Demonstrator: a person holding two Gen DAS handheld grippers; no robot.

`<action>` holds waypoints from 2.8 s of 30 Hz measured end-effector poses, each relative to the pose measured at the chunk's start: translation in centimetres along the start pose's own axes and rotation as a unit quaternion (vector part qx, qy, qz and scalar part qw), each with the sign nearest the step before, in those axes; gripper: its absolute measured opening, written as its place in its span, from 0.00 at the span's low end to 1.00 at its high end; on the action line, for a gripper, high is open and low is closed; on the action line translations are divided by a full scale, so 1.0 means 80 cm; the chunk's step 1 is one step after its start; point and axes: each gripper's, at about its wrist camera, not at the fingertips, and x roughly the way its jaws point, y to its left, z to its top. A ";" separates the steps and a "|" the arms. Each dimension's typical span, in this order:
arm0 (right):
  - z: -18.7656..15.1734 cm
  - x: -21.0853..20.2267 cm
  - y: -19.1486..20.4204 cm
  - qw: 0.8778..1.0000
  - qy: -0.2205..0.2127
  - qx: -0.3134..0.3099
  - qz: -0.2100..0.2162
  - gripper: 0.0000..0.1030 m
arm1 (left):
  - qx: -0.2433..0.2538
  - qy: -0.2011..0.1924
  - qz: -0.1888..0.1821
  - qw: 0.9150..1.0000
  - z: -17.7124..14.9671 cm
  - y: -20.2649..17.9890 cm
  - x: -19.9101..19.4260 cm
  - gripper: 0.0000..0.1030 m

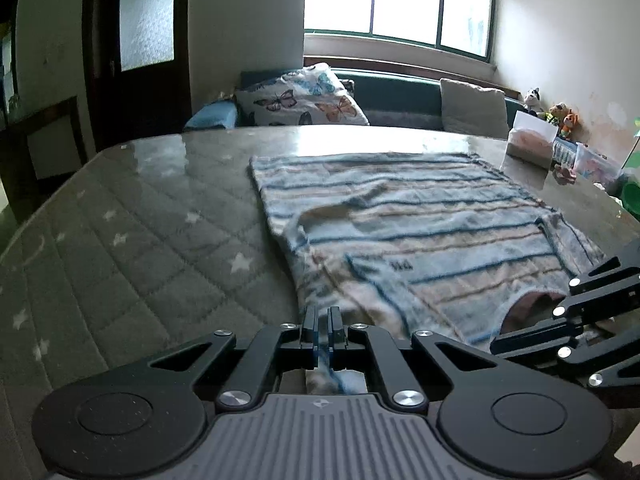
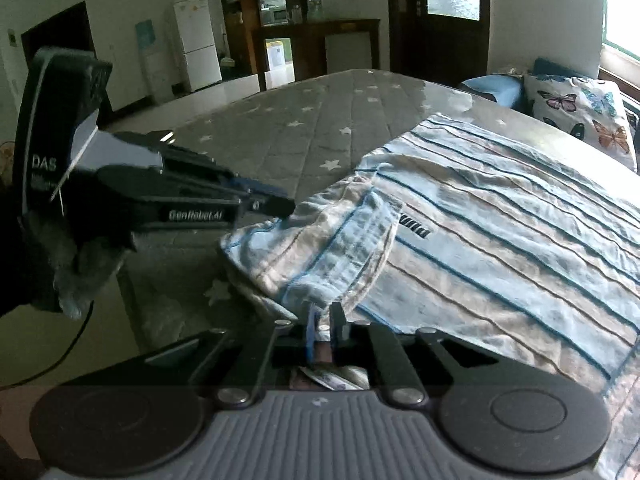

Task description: Fold towel

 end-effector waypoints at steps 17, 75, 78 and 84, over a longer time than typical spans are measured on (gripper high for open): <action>-0.014 -0.059 -0.078 0.993 -0.034 0.059 -0.093 0.30 | 0.048 0.013 -0.018 0.999 0.001 -0.031 0.039 0.07; -0.126 -0.135 -0.161 0.988 0.050 0.026 -0.141 0.40 | 0.278 0.010 -0.044 0.960 -0.062 -0.075 -0.029 0.49; -0.123 -0.134 -0.164 0.988 0.048 0.038 -0.141 0.25 | 0.288 0.013 -0.053 0.956 -0.059 -0.074 -0.025 0.46; -0.120 -0.133 -0.158 0.985 0.034 0.046 -0.160 0.08 | 0.275 0.018 -0.069 0.959 -0.056 -0.073 -0.020 0.14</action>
